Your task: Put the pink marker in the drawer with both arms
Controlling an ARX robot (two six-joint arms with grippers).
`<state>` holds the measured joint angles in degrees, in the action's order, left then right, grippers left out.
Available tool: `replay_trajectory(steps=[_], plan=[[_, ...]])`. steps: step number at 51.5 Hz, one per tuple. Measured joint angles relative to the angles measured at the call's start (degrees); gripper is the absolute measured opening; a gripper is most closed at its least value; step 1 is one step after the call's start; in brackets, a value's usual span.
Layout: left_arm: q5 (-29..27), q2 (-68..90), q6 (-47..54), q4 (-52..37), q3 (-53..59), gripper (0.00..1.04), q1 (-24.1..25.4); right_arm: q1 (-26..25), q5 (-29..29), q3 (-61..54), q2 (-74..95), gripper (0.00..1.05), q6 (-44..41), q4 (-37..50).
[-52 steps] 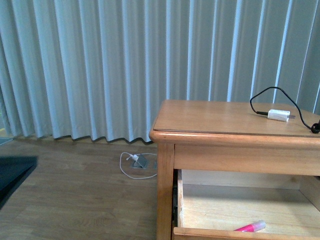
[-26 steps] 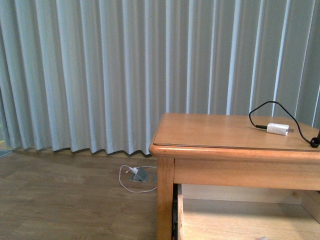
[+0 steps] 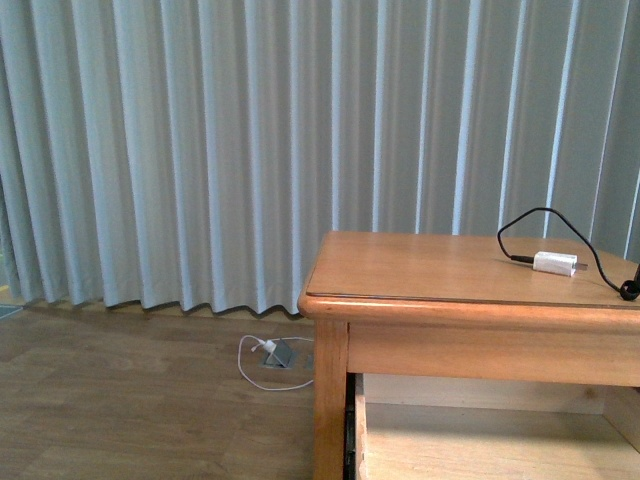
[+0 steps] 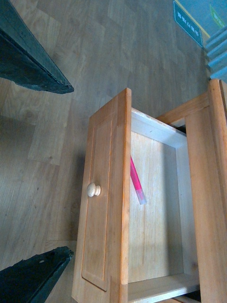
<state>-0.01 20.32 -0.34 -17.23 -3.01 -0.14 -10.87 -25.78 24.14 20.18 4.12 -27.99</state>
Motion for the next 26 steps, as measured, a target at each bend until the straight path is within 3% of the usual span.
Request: replay_trajectory(steps=[26], plan=[[0.02, -9.05, 0.09, 5.73, 1.7, 0.04, 0.0, 0.0, 0.0, -0.02, 0.0, 0.96, 0.0, 0.0]])
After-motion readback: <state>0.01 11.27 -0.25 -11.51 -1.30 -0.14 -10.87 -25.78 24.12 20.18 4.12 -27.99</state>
